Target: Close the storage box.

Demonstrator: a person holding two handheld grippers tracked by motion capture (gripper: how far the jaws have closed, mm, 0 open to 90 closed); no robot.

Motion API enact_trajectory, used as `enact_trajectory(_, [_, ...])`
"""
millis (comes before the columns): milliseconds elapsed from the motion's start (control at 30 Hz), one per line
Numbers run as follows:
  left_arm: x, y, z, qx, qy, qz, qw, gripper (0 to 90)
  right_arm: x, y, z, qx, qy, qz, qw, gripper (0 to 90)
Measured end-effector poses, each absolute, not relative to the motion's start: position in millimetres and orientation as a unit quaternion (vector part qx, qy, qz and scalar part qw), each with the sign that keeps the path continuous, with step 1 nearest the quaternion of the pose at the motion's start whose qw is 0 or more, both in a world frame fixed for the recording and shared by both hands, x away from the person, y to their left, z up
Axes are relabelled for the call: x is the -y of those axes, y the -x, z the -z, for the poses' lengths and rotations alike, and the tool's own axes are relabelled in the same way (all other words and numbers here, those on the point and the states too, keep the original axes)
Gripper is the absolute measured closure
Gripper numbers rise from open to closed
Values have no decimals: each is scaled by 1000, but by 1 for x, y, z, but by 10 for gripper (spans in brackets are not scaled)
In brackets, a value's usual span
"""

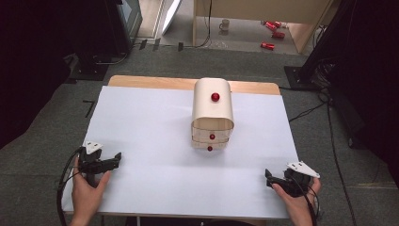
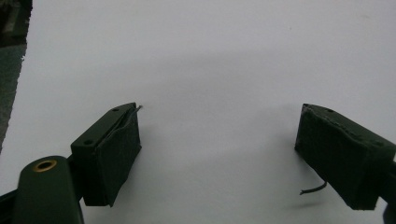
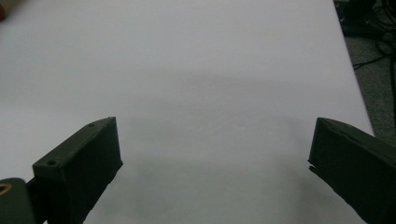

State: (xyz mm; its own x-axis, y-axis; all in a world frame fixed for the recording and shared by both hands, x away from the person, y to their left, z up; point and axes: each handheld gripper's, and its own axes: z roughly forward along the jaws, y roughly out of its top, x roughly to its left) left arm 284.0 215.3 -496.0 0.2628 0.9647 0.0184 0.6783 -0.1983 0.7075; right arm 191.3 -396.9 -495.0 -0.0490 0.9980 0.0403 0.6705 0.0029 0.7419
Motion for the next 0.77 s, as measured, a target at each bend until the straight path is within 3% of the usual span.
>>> enact_trajectory(400, [-215,-284,496,-558,-736,-239,299,141,402,-183,504,-677,-617,-285,282,7])
enact_trajectory(767, [-215,-284,496,-558,-736,-239,299,141,406,-185,505,-673,-625,-294,263,6])
